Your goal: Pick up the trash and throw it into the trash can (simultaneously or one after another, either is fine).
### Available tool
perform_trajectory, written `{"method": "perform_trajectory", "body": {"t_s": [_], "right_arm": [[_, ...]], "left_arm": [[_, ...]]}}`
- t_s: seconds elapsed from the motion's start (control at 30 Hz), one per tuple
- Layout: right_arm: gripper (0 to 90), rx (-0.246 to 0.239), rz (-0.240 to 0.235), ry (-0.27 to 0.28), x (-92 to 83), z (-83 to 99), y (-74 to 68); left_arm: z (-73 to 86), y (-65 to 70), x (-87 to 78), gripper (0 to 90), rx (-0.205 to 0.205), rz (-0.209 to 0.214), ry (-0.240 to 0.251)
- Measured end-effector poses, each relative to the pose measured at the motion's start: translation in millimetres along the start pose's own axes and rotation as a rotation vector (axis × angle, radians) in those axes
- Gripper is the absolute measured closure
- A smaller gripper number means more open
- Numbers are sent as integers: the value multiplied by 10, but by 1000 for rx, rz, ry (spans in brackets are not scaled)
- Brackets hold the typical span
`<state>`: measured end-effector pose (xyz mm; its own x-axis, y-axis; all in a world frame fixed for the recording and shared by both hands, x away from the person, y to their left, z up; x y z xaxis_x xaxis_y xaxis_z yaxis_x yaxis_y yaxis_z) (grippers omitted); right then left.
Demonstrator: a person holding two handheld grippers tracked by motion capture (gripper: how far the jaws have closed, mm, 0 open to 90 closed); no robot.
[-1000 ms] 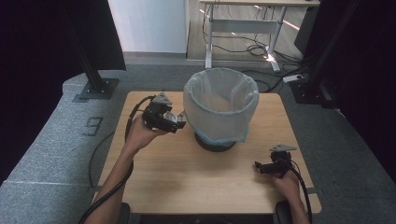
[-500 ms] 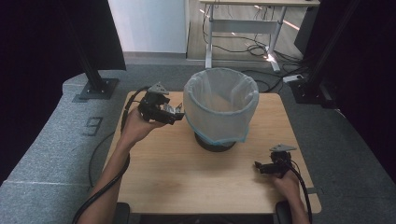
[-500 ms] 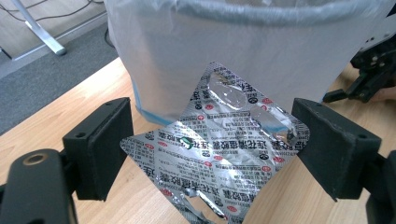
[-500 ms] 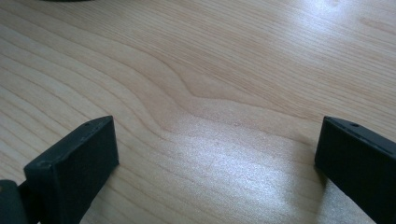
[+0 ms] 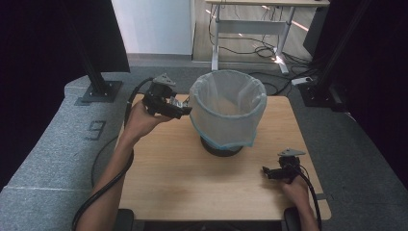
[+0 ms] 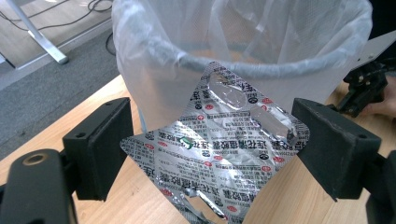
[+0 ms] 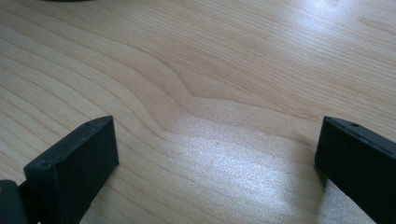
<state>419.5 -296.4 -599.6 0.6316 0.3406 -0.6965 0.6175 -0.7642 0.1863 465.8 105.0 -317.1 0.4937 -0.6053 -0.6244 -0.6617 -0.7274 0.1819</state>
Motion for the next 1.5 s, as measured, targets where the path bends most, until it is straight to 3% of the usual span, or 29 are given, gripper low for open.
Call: {"method": "perform_trajectory", "body": {"t_s": [0.8, 1.5], "right_arm": [[0, 0, 0, 0, 0, 0, 0], [0, 0, -1, 0, 0, 0, 0]], "left_arm": [[-428, 190, 16, 152, 21, 20, 33], [-692, 408, 349, 151, 49, 26, 34]]}}
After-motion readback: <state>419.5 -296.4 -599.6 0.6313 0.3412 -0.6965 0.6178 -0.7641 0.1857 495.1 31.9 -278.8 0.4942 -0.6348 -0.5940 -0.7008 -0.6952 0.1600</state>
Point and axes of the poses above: each handheld gripper's, and its own axes: x roughly forward along the jaws, z roughly out of its underside, y roughly to its right, the point moved 6 cm from there along x, roughly forward along the jaws, and after that the axes turned 15 degrees about -x, right-handed, at the moved point
